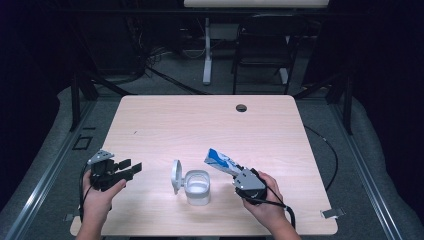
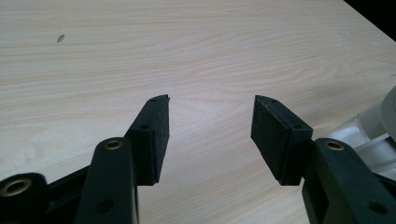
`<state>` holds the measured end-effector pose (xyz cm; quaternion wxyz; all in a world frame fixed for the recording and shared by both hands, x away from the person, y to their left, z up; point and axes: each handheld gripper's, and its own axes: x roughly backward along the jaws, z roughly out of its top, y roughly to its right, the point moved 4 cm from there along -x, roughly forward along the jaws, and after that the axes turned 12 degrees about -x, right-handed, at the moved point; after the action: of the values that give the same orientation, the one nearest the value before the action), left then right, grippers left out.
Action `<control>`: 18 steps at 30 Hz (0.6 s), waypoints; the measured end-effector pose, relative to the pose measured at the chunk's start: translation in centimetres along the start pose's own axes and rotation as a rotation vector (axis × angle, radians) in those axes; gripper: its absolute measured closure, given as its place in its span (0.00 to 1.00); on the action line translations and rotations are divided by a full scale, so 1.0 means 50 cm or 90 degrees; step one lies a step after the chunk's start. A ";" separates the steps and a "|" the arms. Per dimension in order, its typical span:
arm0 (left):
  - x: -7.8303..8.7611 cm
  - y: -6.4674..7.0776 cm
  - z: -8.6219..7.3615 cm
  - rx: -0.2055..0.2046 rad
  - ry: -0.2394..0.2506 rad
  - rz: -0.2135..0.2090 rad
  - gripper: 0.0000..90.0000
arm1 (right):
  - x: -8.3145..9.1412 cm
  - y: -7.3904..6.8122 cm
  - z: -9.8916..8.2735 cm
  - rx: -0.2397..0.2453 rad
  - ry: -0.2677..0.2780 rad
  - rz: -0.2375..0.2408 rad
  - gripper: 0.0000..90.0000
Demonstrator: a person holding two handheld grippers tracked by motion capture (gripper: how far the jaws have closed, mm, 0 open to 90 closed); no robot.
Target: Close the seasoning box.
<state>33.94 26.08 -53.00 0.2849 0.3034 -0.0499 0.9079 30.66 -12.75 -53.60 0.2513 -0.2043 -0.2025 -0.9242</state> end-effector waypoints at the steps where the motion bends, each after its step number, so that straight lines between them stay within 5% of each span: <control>1: 0.000 0.001 0.000 0.000 0.000 -0.004 0.54 | -0.001 0.003 -0.001 -0.010 0.003 0.001 0.79; 8: -0.002 0.006 0.001 -0.006 -0.003 -0.006 0.54 | -0.008 0.024 -0.012 -0.077 0.010 0.002 0.79; 9: -0.003 0.010 0.003 -0.011 -0.003 -0.005 0.54 | -0.011 0.036 -0.021 -0.104 0.006 0.004 0.79; 18: -0.007 0.023 0.006 -0.024 -0.003 -0.011 0.55 | -0.020 0.067 -0.049 -0.153 -0.009 -0.014 0.79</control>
<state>33.70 24.85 -52.87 0.2985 0.3008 -0.0648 0.9035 32.61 -16.19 -55.22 0.2137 -0.2369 -0.0942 -0.9431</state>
